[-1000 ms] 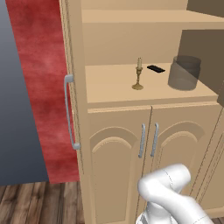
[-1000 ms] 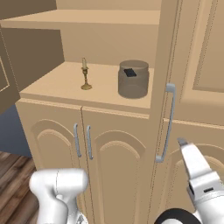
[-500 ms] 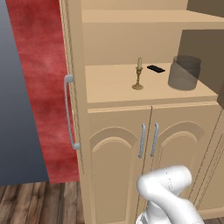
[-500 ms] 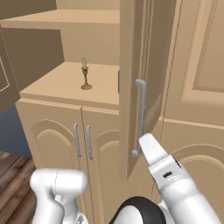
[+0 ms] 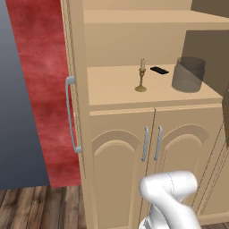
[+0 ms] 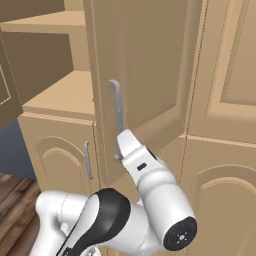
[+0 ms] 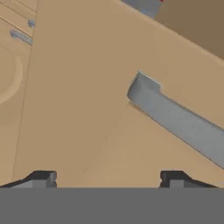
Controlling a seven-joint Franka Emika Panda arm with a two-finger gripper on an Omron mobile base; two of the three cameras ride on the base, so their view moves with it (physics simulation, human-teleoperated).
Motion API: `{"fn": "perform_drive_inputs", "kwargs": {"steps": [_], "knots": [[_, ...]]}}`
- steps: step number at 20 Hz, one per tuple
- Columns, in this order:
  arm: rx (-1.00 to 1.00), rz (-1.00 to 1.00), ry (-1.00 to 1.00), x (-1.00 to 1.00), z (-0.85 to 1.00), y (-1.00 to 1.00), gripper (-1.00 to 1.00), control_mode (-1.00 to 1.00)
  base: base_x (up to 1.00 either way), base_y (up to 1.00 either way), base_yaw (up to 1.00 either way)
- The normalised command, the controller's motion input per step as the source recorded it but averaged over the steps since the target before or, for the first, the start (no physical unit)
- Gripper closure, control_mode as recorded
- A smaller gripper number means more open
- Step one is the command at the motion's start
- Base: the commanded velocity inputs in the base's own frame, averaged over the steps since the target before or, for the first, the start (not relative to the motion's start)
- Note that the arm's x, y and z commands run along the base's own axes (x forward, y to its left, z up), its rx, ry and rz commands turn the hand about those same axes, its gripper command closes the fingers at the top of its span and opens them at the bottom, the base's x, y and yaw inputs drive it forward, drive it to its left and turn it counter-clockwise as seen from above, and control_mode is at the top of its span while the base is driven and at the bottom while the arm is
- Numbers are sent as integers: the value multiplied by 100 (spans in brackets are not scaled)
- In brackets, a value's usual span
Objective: Pick the jar and candle from the dining table and place them in the open cabinet. Close the cabinet after placing the objects.
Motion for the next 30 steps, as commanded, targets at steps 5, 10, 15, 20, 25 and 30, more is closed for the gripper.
{"fn": "perform_drive_inputs", "kwargs": {"steps": [5,10,15,20,25,30], "knots": [[0,-21,3,88,0,35,-100,-100,0,0,0],[0,-23,0,86,-1,21,-100,-100,0,0,0],[0,-20,1,89,0,17,-100,-100,0,0,0],[0,-11,8,98,-1,5,-100,-100,0,0,0],[3,-1,20,100,0,0,-100,-100,0,0,0],[2,-1,18,69,-11,-1,-100,-100,0,0,0]]}}
